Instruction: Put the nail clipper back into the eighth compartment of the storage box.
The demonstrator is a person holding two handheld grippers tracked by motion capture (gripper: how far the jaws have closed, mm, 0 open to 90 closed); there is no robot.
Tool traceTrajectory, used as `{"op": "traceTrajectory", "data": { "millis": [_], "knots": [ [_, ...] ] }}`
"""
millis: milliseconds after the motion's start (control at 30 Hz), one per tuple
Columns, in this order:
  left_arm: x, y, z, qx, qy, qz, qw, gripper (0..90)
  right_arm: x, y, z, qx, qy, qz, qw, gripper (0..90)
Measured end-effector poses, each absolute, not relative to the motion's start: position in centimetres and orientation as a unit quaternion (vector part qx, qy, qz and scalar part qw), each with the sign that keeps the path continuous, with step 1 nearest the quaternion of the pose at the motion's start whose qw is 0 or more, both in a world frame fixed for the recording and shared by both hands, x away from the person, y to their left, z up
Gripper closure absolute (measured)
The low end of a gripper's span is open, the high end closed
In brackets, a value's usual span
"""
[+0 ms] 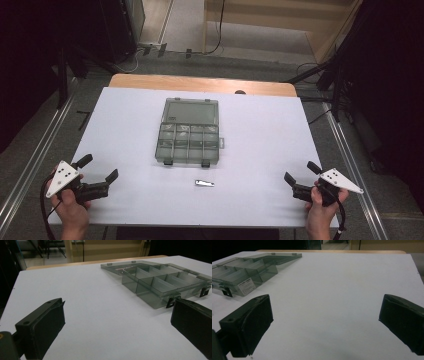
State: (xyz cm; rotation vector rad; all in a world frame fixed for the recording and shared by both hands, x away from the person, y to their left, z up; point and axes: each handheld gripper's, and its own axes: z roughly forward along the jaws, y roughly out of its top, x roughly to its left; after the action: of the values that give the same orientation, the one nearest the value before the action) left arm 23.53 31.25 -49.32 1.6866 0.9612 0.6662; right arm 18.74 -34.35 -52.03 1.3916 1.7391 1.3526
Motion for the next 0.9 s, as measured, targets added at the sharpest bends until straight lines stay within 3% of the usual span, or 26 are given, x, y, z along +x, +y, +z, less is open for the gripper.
{"op": "traceTrajectory", "data": {
  "millis": [900],
  "knots": [
    [23.5,30.7,-49.5,0.711,0.393,0.288,0.507,0.0,19.4,-32.5,-50.1,0.484,0.683,0.489,0.246,0.0]
  ]
}}
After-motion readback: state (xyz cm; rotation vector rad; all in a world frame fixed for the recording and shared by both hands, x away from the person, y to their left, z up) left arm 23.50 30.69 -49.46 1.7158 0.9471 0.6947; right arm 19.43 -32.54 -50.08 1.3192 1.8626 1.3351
